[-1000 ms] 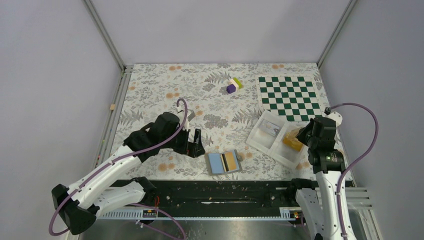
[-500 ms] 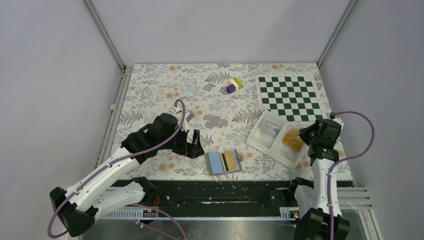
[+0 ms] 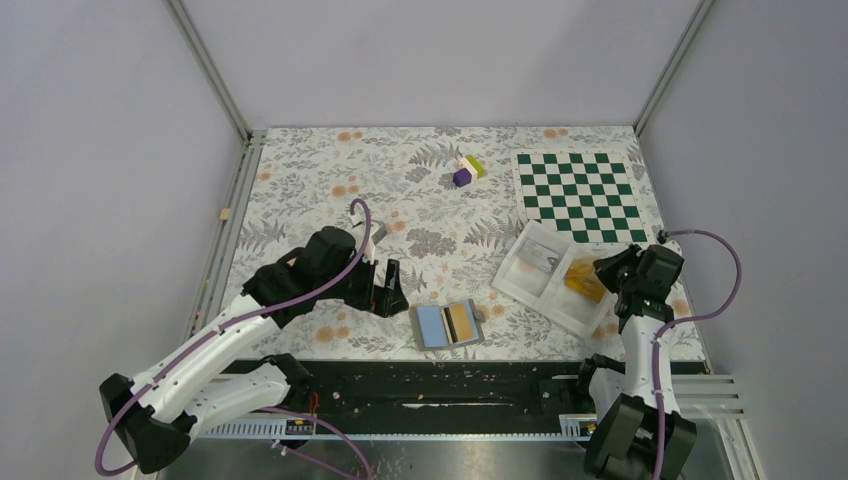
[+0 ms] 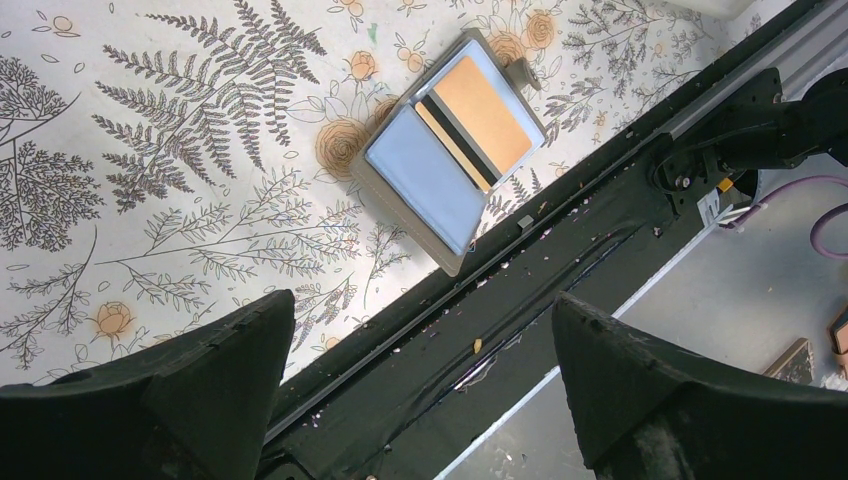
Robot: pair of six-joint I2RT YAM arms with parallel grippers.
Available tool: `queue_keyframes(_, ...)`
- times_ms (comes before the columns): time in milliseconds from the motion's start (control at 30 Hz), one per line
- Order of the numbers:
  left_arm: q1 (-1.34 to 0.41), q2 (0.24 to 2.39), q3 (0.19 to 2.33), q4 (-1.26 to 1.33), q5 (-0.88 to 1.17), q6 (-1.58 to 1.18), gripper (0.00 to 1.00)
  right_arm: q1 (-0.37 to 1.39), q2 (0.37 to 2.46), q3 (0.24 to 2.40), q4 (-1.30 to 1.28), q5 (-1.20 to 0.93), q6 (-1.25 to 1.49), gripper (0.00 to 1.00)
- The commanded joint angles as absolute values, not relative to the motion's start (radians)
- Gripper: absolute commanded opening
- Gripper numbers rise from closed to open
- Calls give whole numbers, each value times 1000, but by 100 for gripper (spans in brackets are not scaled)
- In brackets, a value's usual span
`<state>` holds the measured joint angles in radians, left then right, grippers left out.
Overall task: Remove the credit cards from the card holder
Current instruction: Place the credit card in the storage box.
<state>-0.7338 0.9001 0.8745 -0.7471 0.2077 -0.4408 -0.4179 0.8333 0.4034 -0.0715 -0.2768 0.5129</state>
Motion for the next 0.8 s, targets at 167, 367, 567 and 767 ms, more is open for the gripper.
queue_keyframes(167,-732,910,877,-726,193,-430,99,-433,830,382,-10,-309,495,0)
queue_keyframes(367,-733,908,874,-726,189,-430,99,-435,860,378,-11,-299,491,0)
queue_keyframes(567,-733,905,873,-726,190,-433,99,-437,854,381,-11,-284,480,0)
queue_keyframes(767,-733,903,873,-726,191,-433,99,-437,874,378,-10,-280,479,1)
